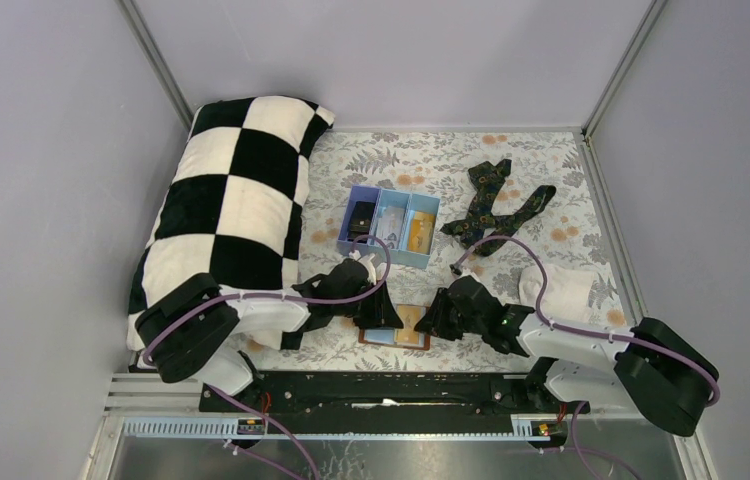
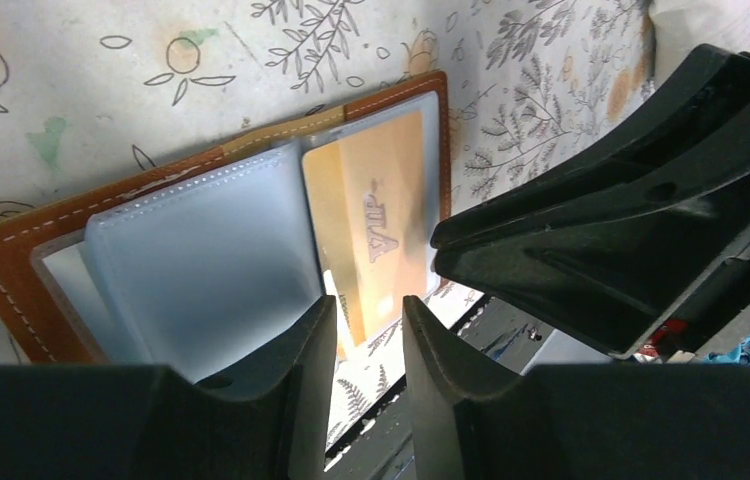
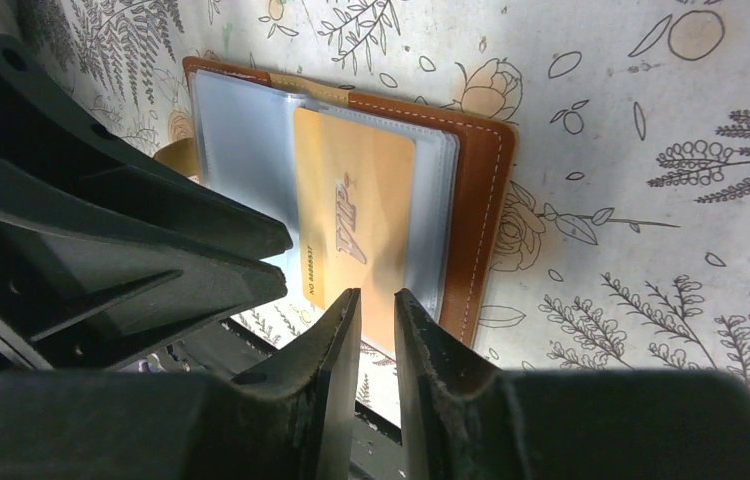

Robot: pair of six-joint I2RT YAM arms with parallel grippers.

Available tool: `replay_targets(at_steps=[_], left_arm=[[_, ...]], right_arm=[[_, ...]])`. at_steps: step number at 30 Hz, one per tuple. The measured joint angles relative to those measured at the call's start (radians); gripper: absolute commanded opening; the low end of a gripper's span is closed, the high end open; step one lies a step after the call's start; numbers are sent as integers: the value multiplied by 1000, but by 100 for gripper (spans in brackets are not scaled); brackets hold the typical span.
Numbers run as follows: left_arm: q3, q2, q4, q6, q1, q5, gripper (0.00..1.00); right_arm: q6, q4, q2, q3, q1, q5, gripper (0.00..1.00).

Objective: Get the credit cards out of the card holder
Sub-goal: Remove the credit card from the card holder.

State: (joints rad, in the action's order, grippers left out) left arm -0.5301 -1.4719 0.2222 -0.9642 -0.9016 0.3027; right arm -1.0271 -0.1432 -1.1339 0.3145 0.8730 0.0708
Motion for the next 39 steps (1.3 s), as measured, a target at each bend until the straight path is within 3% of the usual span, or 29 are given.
replay_targets(at_steps=[17, 21, 26, 33, 39], left_arm=[[0, -29, -2, 0, 2, -18, 43], [9, -29, 16, -1, 2, -16, 32], [34, -43, 53, -12, 15, -14, 0], [34, -48, 51, -15, 27, -7, 0], [20, 36, -52, 26, 46, -13, 0]], right_arm=[[-21, -105, -65, -16, 0, 3, 26], [-22, -109, -65, -18, 0, 3, 25], [-23, -109, -65, -18, 0, 3, 25], [-23, -106, -64, -19, 0, 2, 25], [-32, -128, -64, -30, 0, 2, 25]])
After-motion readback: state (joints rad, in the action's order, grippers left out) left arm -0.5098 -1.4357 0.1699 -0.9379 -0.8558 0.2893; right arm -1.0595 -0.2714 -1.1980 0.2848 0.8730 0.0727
